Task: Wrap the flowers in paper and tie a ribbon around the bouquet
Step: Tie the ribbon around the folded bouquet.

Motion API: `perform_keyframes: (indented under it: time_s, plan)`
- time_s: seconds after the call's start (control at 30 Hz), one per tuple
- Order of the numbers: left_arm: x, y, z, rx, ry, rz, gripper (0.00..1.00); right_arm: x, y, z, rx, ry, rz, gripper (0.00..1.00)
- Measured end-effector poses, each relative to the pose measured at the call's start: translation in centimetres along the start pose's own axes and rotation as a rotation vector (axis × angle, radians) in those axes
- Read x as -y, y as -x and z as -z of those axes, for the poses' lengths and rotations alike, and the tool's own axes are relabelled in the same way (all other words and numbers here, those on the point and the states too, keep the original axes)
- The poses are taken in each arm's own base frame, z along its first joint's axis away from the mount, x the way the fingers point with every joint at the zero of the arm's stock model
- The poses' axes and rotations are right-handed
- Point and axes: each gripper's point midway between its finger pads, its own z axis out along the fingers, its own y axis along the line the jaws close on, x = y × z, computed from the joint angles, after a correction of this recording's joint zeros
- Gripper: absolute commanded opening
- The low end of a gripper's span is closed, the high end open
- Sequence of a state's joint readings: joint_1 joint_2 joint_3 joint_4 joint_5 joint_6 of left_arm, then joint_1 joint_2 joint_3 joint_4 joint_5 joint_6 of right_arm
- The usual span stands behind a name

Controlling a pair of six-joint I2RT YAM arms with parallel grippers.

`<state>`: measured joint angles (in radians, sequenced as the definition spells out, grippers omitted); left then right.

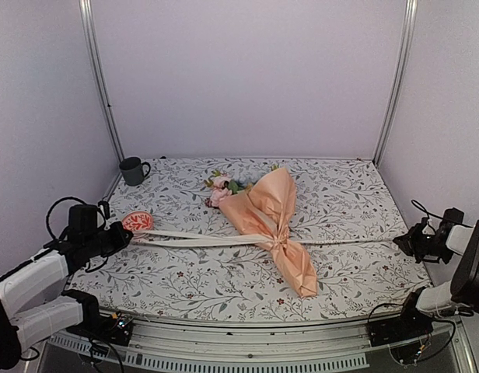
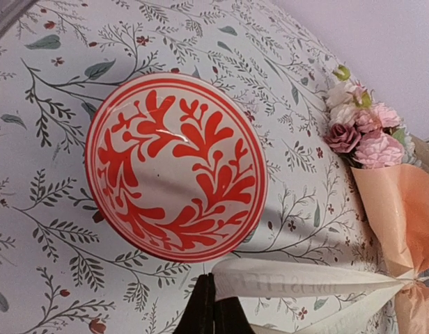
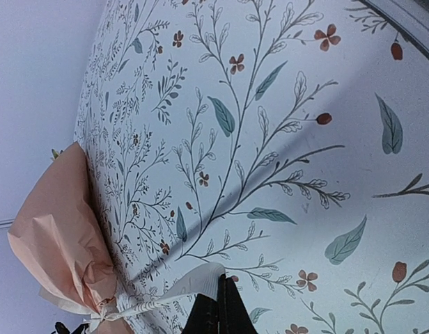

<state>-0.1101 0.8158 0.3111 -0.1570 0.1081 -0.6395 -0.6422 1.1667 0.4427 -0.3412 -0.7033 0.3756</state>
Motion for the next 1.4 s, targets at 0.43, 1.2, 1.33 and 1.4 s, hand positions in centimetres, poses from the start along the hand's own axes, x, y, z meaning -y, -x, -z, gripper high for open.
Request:
perform_keyframes:
  time_s: [0.43, 1.2, 1.33, 1.4]
  plan:
    - [12.5, -0.9, 0.4, 0.015, -0.214, -0.416, 0.01, -21.2, -6.9, 2.5, -0.071, 0.429, 0.628, 0.00]
    - [40.8, -9.8, 11.8, 0.171, -1.186, -1.079, 0.41, -46.1, -30.8, 19.4, -0.407, 1.259, 1.079, 0.00]
    - [40.8, -11.2, 11.2, 0.154, -1.193, -1.087, 0.00, -45.6, -31.0, 18.7, -0.414, 1.250, 1.079, 0.00]
    - [40.7, -11.5, 10.8, 0.153, -1.176, -1.083, 0.00, -45.0, -31.2, 17.9, -0.424, 1.228, 1.079, 0.12]
